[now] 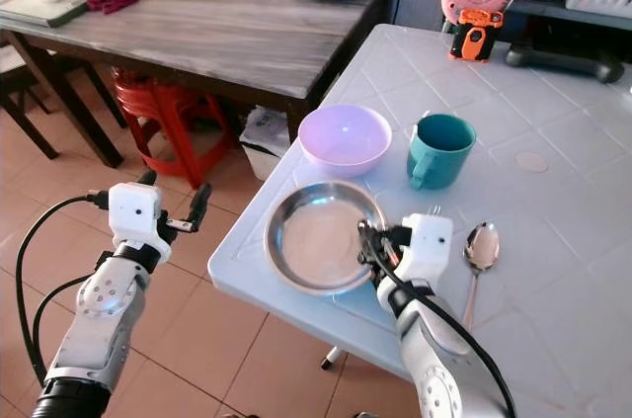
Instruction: Setting the table
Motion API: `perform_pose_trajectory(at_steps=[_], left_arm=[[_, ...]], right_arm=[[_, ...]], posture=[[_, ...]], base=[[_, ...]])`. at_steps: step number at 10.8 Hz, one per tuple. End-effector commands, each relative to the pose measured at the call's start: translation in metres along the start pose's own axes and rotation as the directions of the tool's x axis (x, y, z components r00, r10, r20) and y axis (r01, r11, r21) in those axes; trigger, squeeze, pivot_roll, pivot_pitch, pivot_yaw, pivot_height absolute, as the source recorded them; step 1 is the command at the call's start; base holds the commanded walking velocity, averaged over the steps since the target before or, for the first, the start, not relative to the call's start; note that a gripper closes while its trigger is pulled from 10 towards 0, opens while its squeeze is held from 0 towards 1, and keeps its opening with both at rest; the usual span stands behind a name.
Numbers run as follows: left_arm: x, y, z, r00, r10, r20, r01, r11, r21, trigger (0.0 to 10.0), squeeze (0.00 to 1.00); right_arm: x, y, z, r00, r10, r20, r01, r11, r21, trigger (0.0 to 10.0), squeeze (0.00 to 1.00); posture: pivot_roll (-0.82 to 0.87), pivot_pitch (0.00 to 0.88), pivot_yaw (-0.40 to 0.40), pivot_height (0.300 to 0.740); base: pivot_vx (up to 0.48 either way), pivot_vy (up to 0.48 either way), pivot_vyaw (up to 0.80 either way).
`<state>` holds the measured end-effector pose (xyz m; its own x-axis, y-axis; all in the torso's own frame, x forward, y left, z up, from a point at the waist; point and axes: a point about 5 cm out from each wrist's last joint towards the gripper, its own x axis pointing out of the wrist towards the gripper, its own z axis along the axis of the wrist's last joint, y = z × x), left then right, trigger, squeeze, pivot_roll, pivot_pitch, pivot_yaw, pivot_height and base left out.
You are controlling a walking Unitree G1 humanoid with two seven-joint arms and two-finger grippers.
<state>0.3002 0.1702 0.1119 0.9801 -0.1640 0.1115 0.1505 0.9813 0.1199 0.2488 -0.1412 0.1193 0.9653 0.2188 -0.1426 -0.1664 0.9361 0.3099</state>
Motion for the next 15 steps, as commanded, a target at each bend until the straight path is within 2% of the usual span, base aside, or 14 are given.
perform_pose_trajectory(at_steps=[1, 4, 15], left_arm=[[-0.0022, 0.0075, -0.0026, 1.000, 0.019, -0.014, -0.018, 1.000, 0.008, 10.0, 0.00], [-0.0032, 0.0129, -0.0055, 0.999, 0.025, -0.026, -0.025, 1.000, -0.002, 10.0, 0.00], [0.0032, 0.0068, -0.0036, 1.000, -0.016, -0.009, 0.016, 1.000, -0.006, 10.0, 0.00]], right_arm=[[0.0002, -0.0012, -0.0023, 1.000, -0.008, -0.006, 0.009, 1.000, 0.001, 10.0, 0.00], [-0.0002, -0.0005, -0.0031, 1.000, -0.003, -0.002, 0.003, 1.000, -0.005, 10.0, 0.00], [0.0009, -0.0008, 0.0002, 0.997, -0.027, 0.074, 0.031, 0.998, -0.051, 10.0, 0.00]], posture=[[-0.05, 0.090, 0.079, 0.740], [-0.05, 0.097, 0.079, 0.740], [-0.05, 0.090, 0.087, 0.740]], base=[[0.000, 0.274, -0.79], [0.000, 0.466, -0.58], [0.000, 0.480, 0.00]])
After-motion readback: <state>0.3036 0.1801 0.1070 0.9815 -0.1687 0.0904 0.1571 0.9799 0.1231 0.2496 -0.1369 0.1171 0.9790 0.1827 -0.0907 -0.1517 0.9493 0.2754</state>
